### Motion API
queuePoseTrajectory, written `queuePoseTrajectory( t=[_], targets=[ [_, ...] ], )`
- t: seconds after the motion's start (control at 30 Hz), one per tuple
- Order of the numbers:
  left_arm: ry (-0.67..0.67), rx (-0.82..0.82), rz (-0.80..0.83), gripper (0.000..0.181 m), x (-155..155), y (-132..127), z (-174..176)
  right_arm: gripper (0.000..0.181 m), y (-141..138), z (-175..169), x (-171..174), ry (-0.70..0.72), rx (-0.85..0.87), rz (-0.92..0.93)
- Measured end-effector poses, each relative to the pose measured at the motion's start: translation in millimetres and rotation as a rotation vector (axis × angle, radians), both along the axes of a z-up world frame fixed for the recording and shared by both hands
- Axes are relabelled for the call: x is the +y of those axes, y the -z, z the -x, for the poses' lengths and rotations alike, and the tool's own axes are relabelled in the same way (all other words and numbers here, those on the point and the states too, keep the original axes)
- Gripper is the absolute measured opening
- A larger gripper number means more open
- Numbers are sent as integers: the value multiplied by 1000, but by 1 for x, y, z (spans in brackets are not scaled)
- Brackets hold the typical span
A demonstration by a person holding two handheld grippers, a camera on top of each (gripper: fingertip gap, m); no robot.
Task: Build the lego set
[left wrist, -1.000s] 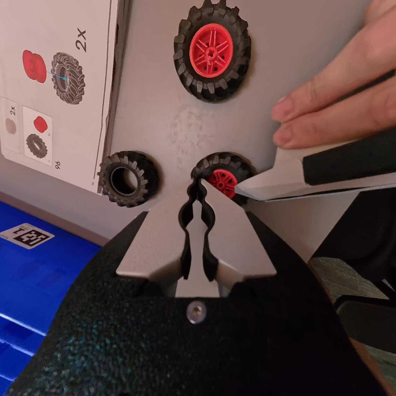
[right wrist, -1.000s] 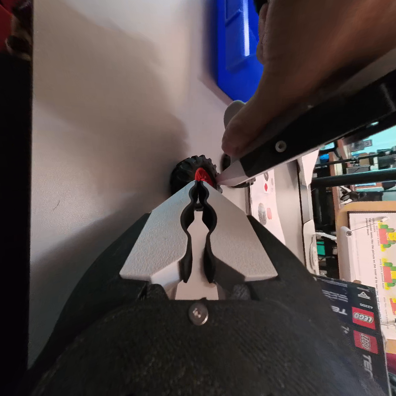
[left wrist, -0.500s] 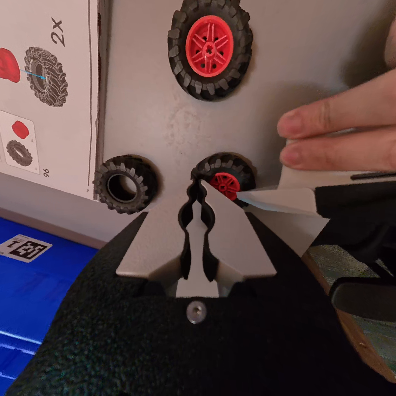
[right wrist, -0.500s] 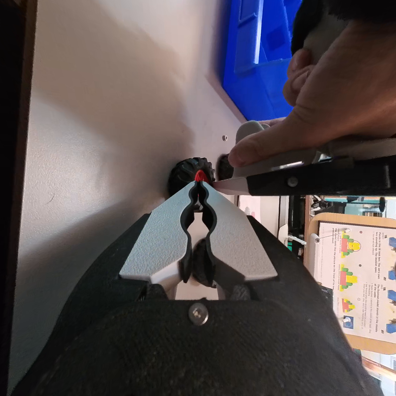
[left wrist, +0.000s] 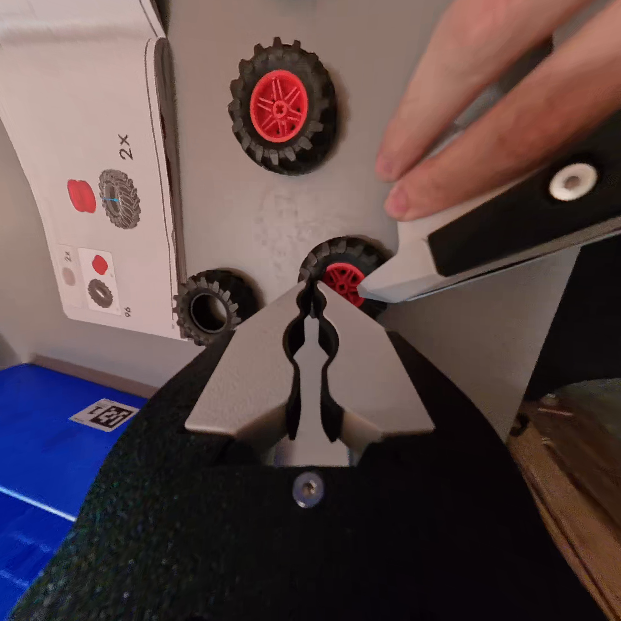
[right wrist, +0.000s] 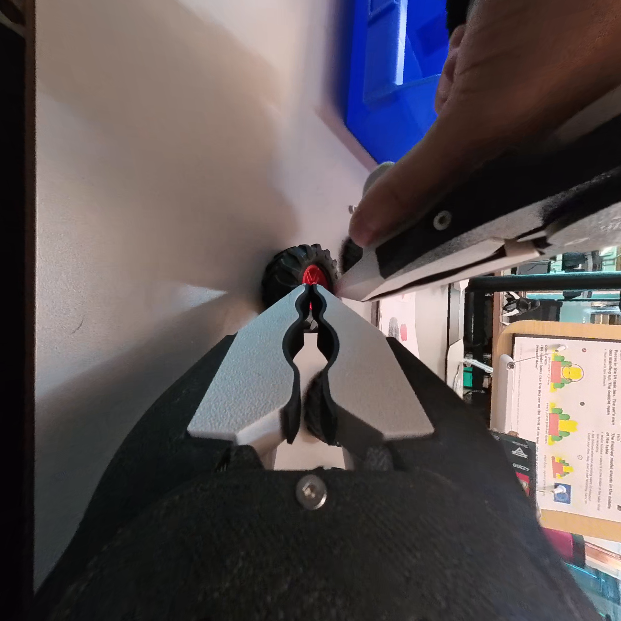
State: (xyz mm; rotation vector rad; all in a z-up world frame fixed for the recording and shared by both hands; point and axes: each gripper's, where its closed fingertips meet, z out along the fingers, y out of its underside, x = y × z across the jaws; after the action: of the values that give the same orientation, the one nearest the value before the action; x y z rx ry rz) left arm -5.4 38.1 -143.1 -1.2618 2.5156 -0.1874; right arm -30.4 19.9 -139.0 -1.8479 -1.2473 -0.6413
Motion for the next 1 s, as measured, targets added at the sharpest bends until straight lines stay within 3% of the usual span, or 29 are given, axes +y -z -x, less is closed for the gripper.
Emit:
queuePoseTrajectory(
  t=[0.17,0.37,0.5,0.63,1.0],
  targets=[
    [4,-25,-29,0,-1,2,1,0,-1,1,1,-16,-97,-51],
    [-68,20,-86,0,1,4,0,0,1,2,0,-48,-60,-45],
    [-91,101,-87,0,1,5,-1,0,1,2,0,-45,-174,-47],
    [-111,116,-31,0,2,6,-3,0,1,2,1,-45,-143,-57],
    [-22,265,24,0,1,9,-3,0,1,3,1,-43,-134,-60]
  ],
)
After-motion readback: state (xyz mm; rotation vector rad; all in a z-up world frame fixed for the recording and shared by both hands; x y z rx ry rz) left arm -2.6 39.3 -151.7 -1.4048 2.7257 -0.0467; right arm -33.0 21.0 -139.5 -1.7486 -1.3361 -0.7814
